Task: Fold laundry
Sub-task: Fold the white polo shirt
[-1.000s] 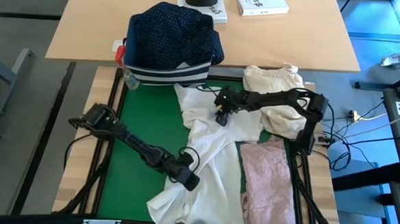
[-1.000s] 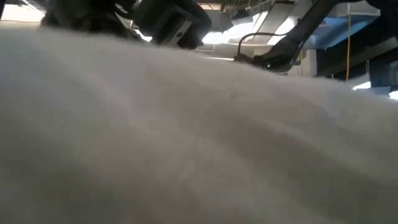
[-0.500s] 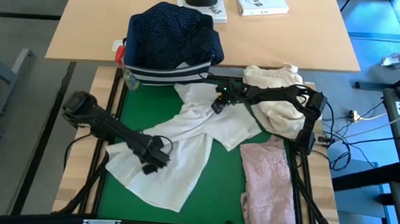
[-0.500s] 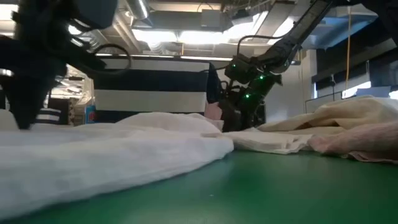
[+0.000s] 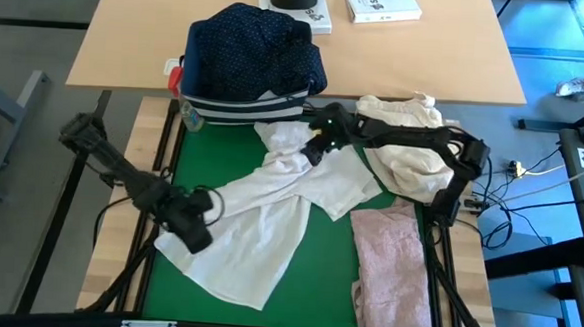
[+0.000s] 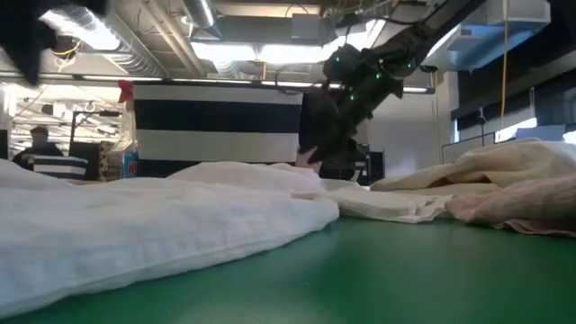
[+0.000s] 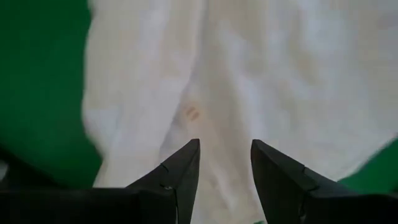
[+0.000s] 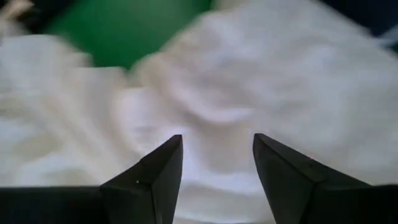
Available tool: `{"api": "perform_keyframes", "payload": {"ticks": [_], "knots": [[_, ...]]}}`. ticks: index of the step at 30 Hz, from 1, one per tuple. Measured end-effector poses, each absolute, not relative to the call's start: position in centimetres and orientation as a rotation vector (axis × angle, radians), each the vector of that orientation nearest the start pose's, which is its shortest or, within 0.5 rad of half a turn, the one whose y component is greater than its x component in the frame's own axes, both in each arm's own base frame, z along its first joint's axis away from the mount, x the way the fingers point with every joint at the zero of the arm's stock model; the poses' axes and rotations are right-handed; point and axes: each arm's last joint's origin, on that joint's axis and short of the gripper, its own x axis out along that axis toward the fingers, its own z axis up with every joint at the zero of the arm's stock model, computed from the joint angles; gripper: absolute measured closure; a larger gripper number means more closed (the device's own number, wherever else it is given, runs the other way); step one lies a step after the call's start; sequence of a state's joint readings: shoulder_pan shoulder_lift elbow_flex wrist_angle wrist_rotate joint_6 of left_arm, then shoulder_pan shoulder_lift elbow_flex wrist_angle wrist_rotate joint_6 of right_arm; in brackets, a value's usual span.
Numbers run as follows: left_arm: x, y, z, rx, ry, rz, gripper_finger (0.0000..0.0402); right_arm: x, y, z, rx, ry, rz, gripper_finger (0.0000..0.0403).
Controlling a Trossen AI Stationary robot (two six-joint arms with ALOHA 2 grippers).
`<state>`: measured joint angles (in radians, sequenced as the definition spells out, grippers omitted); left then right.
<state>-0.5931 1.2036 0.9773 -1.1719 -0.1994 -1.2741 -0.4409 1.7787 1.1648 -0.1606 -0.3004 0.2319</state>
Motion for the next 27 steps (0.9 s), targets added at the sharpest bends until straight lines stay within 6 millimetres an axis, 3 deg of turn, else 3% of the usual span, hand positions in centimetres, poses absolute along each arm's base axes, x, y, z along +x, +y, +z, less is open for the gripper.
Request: {"api": "perform_keyframes", "payload": {"ticks": [3,7,13,18,21,27], "knots": [[14.4,-10.1,23.4,-0.594,1.284,0.559,0.0262,35.2,-13.6,20.9,0.499,0.698,-0.119,0.0205],[13.7,-9.4,20.6,-0.624,1.319,0.649,0.0262,36.2,-10.7,20.9,0.471,0.721,-0.039,0.0205],[14.1,-9.1,18.7,-0.563,1.336,0.608,0.0262,37.2,-6.6,20.9,0.347,0.742,0.043,0.0205],[13.9,-8.8,17.4,-0.483,1.362,0.641,0.0267,37.5,-4.9,20.8,0.257,0.748,0.051,0.0205],[13.8,-8.6,16.8,-0.444,1.358,0.669,0.0292,37.6,-4.5,20.8,0.225,0.750,0.044,0.0205],[14.1,-8.8,17.7,-0.433,1.356,0.662,0.0392,37.5,-4.6,20.7,0.227,0.761,0.039,0.0205]]}}
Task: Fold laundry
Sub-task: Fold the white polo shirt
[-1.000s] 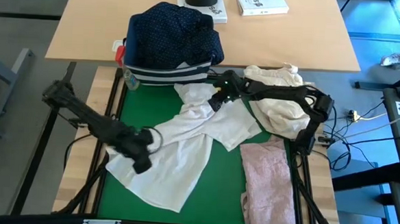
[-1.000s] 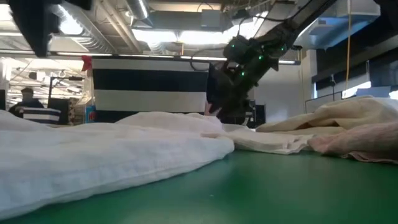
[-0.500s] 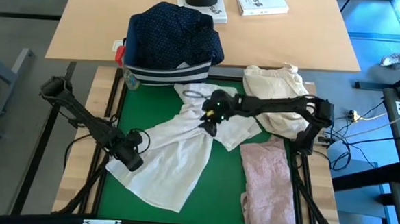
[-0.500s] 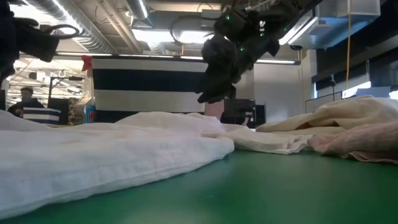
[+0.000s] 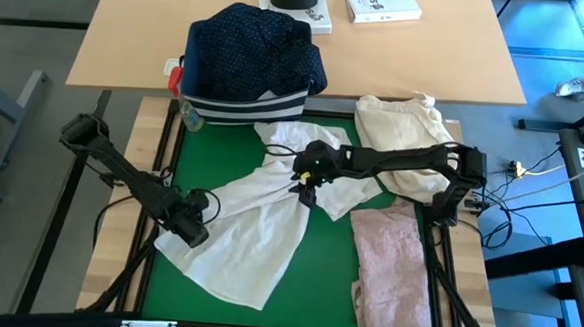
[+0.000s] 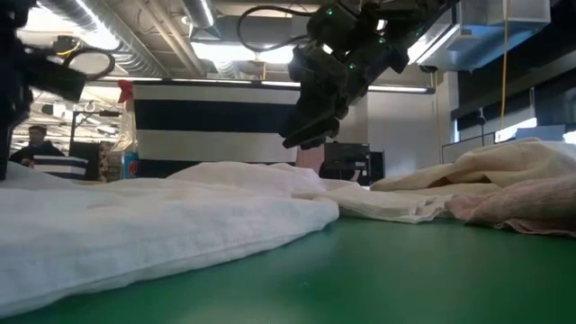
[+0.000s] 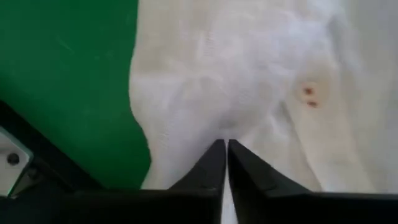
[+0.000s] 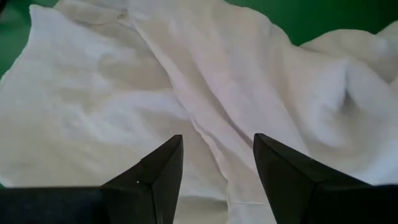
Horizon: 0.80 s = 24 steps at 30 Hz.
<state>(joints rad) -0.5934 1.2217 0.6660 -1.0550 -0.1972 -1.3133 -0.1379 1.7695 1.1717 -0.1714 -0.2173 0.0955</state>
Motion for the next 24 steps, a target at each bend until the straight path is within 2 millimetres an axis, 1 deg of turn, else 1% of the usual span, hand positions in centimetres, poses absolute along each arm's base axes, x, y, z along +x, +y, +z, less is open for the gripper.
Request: {"api": "perform_keyframes", "payload": {"ticks": [3,6,9,11,12,14,17,21,24], "knots": [[14.5,-9.2,20.3,-0.487,1.400,0.628,0.0398,37.3,-4.5,20.6,0.228,0.781,0.048,0.0205],[15.0,-9.7,23.9,-0.587,1.410,0.555,0.0400,37.3,-4.3,20.6,0.226,0.786,0.108,0.0205],[15.4,-9.8,27.2,-0.648,1.321,0.518,0.0400,37.4,-4.2,20.7,0.233,0.766,0.171,0.0205],[15.5,-9.7,28.4,-0.649,1.230,0.524,0.0400,37.4,-4.2,20.8,0.231,0.756,0.184,0.0205],[15.7,-9.6,28.6,-0.632,1.181,0.538,0.0398,37.4,-4.2,20.8,0.230,0.755,0.185,0.0205],[15.8,-9.7,28.3,-0.571,1.119,0.564,0.0394,37.4,-4.2,20.8,0.230,0.754,0.185,0.0205],[16.3,-9.5,27.0,-0.492,1.101,0.557,0.0376,37.4,-4.2,20.8,0.232,0.756,0.184,0.0205],[17.1,-9.0,23.9,-0.420,1.131,0.518,0.0333,37.4,-4.1,20.7,0.280,0.763,0.165,0.0205],[17.0,-8.4,21.2,-0.359,1.205,0.496,0.0296,37.4,-4.1,20.7,0.303,0.766,0.155,0.0205]]}}
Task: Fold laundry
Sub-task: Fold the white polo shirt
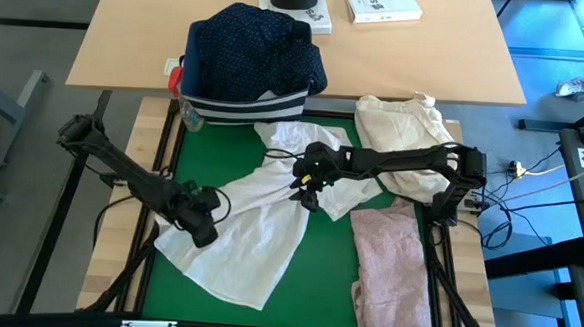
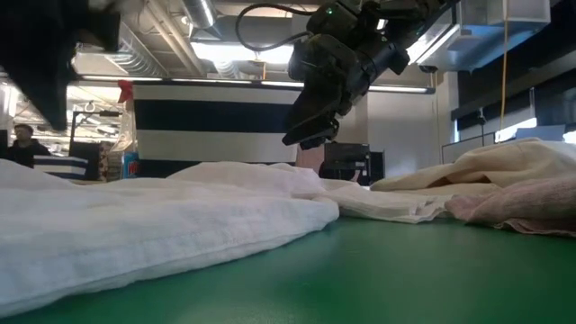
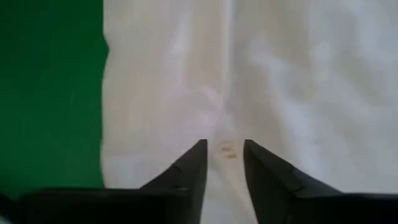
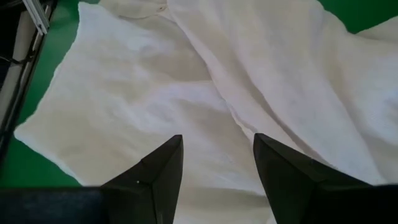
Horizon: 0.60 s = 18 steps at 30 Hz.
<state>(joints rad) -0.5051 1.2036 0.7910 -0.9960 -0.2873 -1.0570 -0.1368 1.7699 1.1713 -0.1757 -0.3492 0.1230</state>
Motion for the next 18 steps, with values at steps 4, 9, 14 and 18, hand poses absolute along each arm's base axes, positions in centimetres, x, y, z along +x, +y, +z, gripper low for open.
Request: {"api": "perform_keyframes", "payload": {"ticks": [4,9,14,18], "knots": [[16.1,-7.7,18.4,-0.325,1.314,0.480,0.0259,37.4,-4.1,20.7,0.336,0.778,0.142,0.0205],[15.4,-7.1,16.8,-0.318,1.348,0.509,0.0239,37.4,-4.2,20.6,0.367,0.782,0.094,0.0205],[15.1,-6.9,16.1,-0.268,1.370,0.467,0.0260,37.4,-4.1,20.6,0.342,0.781,0.034,0.0205],[15.1,-6.9,16.1,-0.240,1.373,0.446,0.0336,37.4,-4.0,20.6,0.328,0.779,0.011,0.0205]]}}
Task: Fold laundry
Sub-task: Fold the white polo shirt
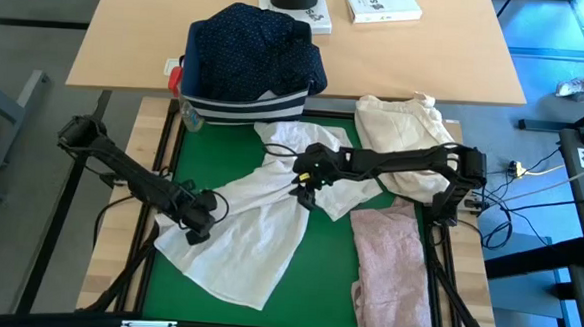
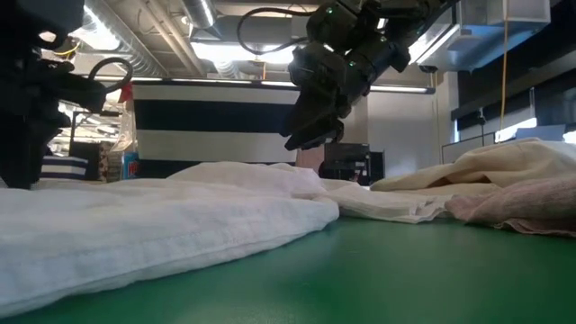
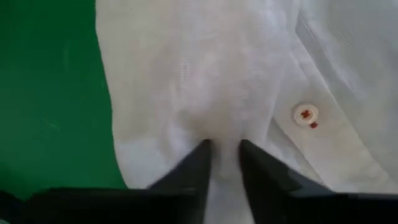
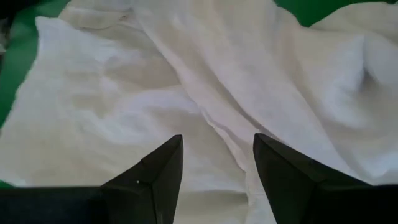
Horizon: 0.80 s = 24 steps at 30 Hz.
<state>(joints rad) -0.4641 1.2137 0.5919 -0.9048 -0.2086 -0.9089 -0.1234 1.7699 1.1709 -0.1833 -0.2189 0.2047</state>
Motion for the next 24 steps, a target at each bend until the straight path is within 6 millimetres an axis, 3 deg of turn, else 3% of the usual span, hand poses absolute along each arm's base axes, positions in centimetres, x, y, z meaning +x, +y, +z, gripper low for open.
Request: {"api": "perform_keyframes", "payload": {"ticks": [2,5,15,19,24], "knots": [[15.2,-6.9,16.1,-0.237,1.379,0.428,0.0381,37.4,-4.0,20.6,0.321,0.779,-0.003,0.0205],[15.6,-7.0,17.2,-0.278,1.424,0.371,0.0396,37.5,-3.9,20.6,0.315,0.779,-0.005,0.0205],[18.0,-7.2,26.3,-0.372,1.275,0.304,0.0401,37.5,-3.9,20.7,0.310,0.770,-0.007,0.0205],[18.4,-7.0,27.7,-0.431,1.246,0.270,0.0401,37.5,-3.9,20.7,0.310,0.770,-0.006,0.0205],[18.5,-7.2,27.9,-0.463,1.262,0.204,0.0401,37.5,-3.3,20.7,0.344,0.773,0.091,0.0205]]}}
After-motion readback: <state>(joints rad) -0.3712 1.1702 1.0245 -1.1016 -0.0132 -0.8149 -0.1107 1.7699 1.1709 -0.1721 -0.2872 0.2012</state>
